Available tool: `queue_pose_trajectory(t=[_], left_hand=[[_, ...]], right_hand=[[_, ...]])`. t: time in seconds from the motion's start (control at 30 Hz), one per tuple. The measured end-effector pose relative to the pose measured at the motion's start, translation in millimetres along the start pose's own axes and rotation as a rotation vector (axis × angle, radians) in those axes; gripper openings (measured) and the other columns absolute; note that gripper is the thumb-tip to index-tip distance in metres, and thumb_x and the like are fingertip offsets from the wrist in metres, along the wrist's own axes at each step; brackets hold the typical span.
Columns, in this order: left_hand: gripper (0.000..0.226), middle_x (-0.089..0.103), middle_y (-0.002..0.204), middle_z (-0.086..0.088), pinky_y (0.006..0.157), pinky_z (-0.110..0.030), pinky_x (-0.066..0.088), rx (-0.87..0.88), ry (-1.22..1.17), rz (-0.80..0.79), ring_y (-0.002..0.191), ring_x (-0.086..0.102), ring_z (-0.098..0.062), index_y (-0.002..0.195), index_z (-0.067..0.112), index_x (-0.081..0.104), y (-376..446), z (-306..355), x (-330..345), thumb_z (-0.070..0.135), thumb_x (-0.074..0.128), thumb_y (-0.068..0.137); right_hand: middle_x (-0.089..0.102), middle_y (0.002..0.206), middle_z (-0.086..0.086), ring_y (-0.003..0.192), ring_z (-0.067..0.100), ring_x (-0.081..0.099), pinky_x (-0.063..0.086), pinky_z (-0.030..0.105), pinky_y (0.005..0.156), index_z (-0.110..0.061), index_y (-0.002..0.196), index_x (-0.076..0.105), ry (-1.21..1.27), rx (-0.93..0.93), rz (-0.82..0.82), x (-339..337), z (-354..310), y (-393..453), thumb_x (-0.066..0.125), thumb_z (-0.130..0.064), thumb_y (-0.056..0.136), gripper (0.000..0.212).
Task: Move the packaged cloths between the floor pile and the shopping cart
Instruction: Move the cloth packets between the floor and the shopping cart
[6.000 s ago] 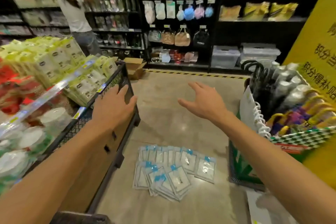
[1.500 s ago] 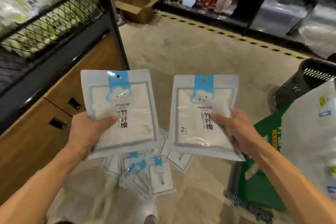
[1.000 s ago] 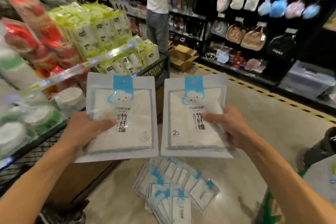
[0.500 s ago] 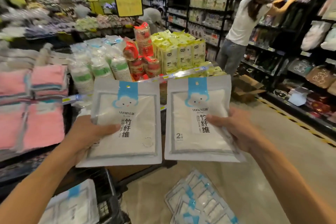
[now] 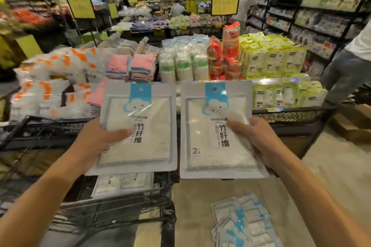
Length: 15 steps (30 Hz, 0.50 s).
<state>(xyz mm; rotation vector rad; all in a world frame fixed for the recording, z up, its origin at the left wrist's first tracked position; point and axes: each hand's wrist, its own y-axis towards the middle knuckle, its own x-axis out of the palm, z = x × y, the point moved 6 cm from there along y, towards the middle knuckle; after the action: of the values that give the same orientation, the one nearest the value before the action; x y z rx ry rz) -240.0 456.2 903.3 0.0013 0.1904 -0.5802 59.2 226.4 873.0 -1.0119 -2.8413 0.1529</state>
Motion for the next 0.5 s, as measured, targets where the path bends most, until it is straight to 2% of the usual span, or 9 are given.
queue_pose_trajectory(t=[0.07, 0.13, 0.17, 0.23, 0.33, 0.5], left_hand=[[0.043, 0.079, 0.099, -0.006, 0.074, -0.033, 0.062, -0.027, -0.002, 0.057, 0.089, 0.077, -0.025, 0.111, 0.01, 0.074, -17.9, -4.3, -20.7, 0.015, 0.084, 0.069], [0.034, 0.079, 0.104, -0.006, 0.097, -0.053, 0.053, -0.06, 0.029, 0.106, 0.1, 0.074, -0.031, 0.112, 0.012, 0.073, -32.6, -11.6, -42.7, 0.015, 0.08, 0.079], [0.03, 0.079, 0.105, -0.007, 0.101, -0.058, 0.049, -0.077, 0.036, 0.131, 0.102, 0.073, -0.033, 0.113, 0.012, 0.073, -40.1, -15.0, -53.9, 0.016, 0.078, 0.083], [0.024, 0.079, 0.101, -0.007, 0.102, -0.059, 0.049, -0.105, 0.039, 0.195, 0.1, 0.073, -0.033, 0.111, 0.011, 0.073, -54.5, -20.2, -75.1, 0.015, 0.075, 0.087], [0.023, 0.08, 0.093, -0.006, 0.091, -0.052, 0.055, -0.141, 0.017, 0.287, 0.091, 0.075, -0.031, 0.107, 0.007, 0.073, -73.3, -24.8, -105.9, 0.011, 0.076, 0.085], [0.041, 0.079, 0.093, -0.013, 0.074, -0.039, 0.058, -0.165, -0.079, 0.306, 0.083, 0.077, -0.031, 0.103, 0.002, 0.072, -89.7, -39.3, -156.9, 0.012, 0.082, 0.064]], right_hand=[[0.079, 0.104, 0.016, 0.096, 0.035, 0.077, 0.063, 0.047, 0.088, -0.002, 0.113, 0.072, 0.028, 0.019, -0.03, 15.7, 2.9, -5.9, 0.073, -0.015, 0.093, 0.024], [0.079, 0.104, 0.015, 0.097, 0.035, 0.077, 0.06, 0.051, 0.094, -0.002, 0.113, 0.072, 0.036, 0.031, -0.052, 31.0, 6.3, -10.0, 0.074, -0.014, 0.091, 0.024], [0.079, 0.104, 0.016, 0.098, 0.036, 0.077, 0.059, 0.052, 0.095, -0.002, 0.113, 0.072, 0.042, 0.041, -0.066, 39.4, 7.6, -12.4, 0.074, -0.014, 0.091, 0.025], [0.079, 0.104, 0.016, 0.097, 0.036, 0.077, 0.059, 0.052, 0.094, -0.001, 0.115, 0.071, 0.054, 0.062, -0.098, 57.0, 9.9, -16.8, 0.073, -0.014, 0.092, 0.026], [0.079, 0.105, 0.016, 0.096, 0.036, 0.077, 0.058, 0.054, 0.094, -0.003, 0.117, 0.07, 0.051, 0.084, -0.15, 85.5, 12.6, -21.5, 0.072, -0.015, 0.094, 0.027], [0.079, 0.106, 0.016, 0.096, 0.036, 0.077, 0.058, 0.055, 0.095, -0.004, 0.119, 0.069, 0.035, 0.087, -0.215, 142.7, 19.1, -19.1, 0.073, -0.016, 0.093, 0.029]])
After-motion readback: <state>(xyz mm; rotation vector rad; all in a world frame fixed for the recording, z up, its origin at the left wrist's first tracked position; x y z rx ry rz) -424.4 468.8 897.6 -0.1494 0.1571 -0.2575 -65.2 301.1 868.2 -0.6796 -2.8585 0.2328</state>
